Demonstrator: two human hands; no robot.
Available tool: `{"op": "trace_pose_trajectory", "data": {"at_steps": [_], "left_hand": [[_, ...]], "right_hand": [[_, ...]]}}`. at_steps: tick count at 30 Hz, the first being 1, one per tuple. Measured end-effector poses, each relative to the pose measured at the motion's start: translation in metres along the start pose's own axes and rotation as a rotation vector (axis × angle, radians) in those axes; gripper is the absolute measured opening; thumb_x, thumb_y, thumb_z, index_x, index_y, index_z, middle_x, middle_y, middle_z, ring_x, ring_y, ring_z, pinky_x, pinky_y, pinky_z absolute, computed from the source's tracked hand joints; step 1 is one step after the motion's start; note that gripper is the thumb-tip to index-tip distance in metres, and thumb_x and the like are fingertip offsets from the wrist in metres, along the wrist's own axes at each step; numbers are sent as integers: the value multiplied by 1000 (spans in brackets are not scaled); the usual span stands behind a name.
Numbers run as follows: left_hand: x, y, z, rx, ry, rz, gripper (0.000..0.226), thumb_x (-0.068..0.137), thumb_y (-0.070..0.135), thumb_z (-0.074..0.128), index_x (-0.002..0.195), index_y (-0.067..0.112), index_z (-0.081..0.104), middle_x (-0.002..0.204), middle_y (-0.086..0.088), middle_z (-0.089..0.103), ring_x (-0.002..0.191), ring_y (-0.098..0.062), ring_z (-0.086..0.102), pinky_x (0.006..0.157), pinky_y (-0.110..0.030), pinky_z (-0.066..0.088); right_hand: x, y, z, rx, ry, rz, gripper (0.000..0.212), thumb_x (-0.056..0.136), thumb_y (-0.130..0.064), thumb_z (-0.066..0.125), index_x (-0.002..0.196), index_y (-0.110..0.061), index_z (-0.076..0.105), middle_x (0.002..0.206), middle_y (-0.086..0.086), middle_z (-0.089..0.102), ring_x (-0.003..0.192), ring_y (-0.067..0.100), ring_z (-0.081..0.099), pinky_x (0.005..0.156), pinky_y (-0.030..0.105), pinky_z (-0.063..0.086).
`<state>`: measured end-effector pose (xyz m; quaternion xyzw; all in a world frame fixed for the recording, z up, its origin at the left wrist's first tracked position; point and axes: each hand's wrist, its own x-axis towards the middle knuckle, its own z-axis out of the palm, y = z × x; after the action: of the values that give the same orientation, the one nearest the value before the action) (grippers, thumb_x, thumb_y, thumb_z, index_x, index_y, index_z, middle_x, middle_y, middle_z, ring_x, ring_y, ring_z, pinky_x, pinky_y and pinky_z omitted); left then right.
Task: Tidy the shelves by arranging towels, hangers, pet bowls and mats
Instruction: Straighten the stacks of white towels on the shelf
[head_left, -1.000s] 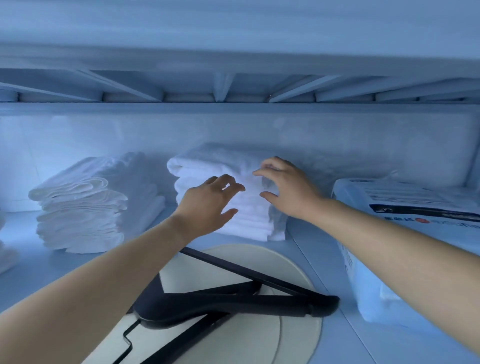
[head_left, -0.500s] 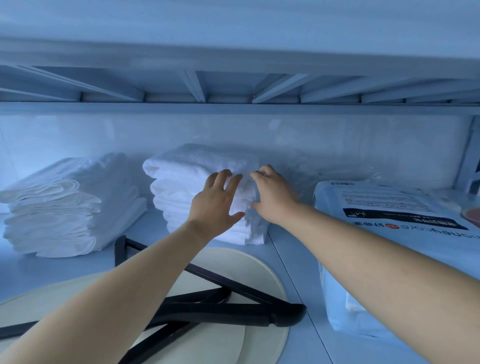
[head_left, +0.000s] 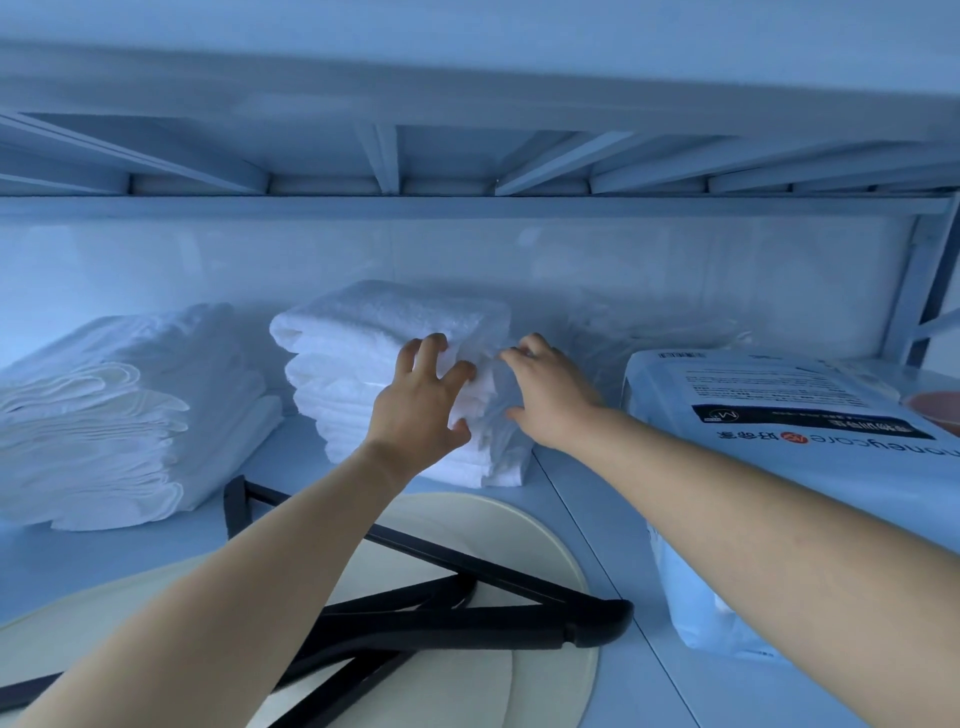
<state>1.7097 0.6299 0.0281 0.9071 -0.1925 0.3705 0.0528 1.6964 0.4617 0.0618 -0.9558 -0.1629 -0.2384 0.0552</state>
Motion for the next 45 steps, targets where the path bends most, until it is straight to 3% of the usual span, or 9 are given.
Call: {"op": "trace_pose_trajectory", "data": {"at_steps": [5, 10, 14, 16, 20, 23, 29, 33, 45], "left_hand": [[-10, -30, -6, -37, 10, 41, 48, 65, 24, 72, 110, 22, 54, 132, -7, 34, 124, -26, 27, 44, -24, 40], [-21, -76, -21, -85, 0, 94, 49, 66, 18, 71, 109, 28, 49, 131, 0, 32, 118, -19, 36, 48, -23, 39], [-26, -108, -32, -32, -44, 62, 50, 68, 14, 69, 112, 29, 51, 134, 1, 33, 104, -21, 49, 46, -22, 37], [-29, -120, -36, 11, -59, 16, 50, 72, 13, 68, 116, 27, 51, 140, 0, 31, 108, -24, 50, 48, -25, 39], [-36, -120, -41, 51, -25, -18, 55, 72, 12, 69, 120, 26, 47, 148, 0, 22, 128, -24, 36, 50, -25, 40], [-40, -105, -37, 29, -52, 66, 72, 70, 14, 68, 133, 29, 38, 150, -3, 18, 139, -29, 18, 59, -30, 52], [-47, -91, -23, 75, -172, 0, 94, 68, 46, 74, 143, 32, 19, 153, 0, -1, 142, -30, -14, 75, -34, 56], [-46, -91, -12, 93, -177, 1, 101, 64, 51, 75, 142, 32, 14, 151, 2, -7, 141, -31, -19, 71, -32, 59], [-30, -134, -8, 129, -232, -50, 89, 66, 38, 80, 135, 33, 25, 151, 5, 2, 144, -26, -10, 65, -34, 58]], "right_hand": [[2, -6, 4, 12, -6, -1, 50, 82, -19, 68, 125, -9, 45, 127, 8, 37, 111, 27, 48, 90, 36, 44], [8, -20, 13, 55, 11, -6, 51, 83, -19, 68, 127, -9, 45, 132, 7, 34, 117, 27, 44, 95, 38, 43], [14, -37, 22, 77, 25, -39, 62, 84, -19, 66, 138, -16, 36, 145, 6, 23, 127, 26, 36, 100, 35, 38], [17, -46, 25, 84, 36, -63, 65, 84, -19, 65, 141, -19, 33, 150, 6, 16, 131, 27, 30, 103, 37, 37], [23, -59, 33, 82, 60, -148, 72, 82, -20, 68, 144, -23, 30, 155, 3, 6, 138, 25, 18, 104, 40, 37], [26, -64, 42, 47, 50, -206, 81, 78, -23, 73, 145, -25, 27, 156, 0, 3, 139, 25, 16, 102, 40, 39], [27, -58, 61, 50, 50, -217, 99, 70, -29, 79, 147, -26, 16, 156, -3, -7, 141, 24, 12, 98, 39, 43], [27, -52, 73, 20, 76, -233, 104, 70, -31, 79, 147, -28, 11, 155, -4, -13, 141, 23, 9, 97, 38, 43], [42, -63, 91, -22, 27, -276, 105, 73, -24, 76, 148, -31, 3, 155, -5, -8, 143, 19, 0, 99, 39, 37]]}}
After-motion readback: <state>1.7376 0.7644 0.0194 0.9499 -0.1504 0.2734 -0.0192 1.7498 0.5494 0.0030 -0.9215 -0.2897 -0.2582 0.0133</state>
